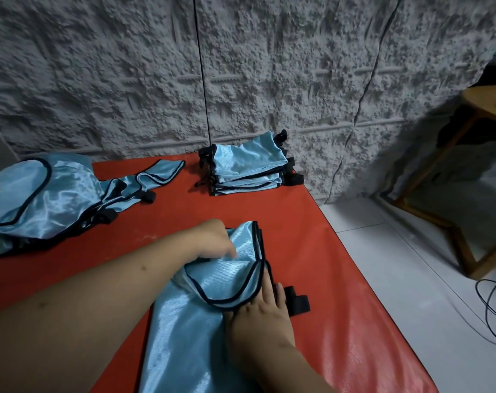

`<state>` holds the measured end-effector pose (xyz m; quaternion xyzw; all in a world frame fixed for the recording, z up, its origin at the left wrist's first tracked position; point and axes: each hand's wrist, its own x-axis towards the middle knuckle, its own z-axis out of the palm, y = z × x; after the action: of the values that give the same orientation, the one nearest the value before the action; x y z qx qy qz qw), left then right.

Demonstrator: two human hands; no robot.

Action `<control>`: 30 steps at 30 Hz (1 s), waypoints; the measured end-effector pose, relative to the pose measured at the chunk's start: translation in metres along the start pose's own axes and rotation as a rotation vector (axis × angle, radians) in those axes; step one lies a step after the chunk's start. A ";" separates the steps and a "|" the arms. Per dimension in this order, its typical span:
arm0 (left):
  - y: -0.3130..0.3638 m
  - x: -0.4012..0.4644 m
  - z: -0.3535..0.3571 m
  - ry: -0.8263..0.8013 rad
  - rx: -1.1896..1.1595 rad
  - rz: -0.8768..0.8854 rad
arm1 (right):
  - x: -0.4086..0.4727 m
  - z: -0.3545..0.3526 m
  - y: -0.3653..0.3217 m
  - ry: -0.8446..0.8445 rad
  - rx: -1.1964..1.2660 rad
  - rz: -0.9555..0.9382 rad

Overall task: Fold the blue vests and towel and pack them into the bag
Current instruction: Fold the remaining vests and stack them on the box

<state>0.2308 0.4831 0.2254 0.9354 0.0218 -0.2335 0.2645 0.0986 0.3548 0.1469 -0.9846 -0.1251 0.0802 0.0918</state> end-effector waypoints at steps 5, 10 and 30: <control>0.001 0.000 -0.005 0.112 -0.241 -0.009 | -0.001 -0.010 -0.001 -0.090 0.018 0.029; -0.006 0.011 -0.001 0.286 -0.528 -0.032 | -0.001 -0.008 -0.002 -0.128 -0.029 0.018; -0.084 -0.002 -0.055 0.282 0.496 0.268 | 0.031 -0.074 -0.007 -0.113 0.145 0.215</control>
<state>0.2392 0.5829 0.2270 0.9891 -0.1228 -0.0627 0.0512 0.1397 0.3578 0.2163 -0.9770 -0.0176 0.1536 0.1466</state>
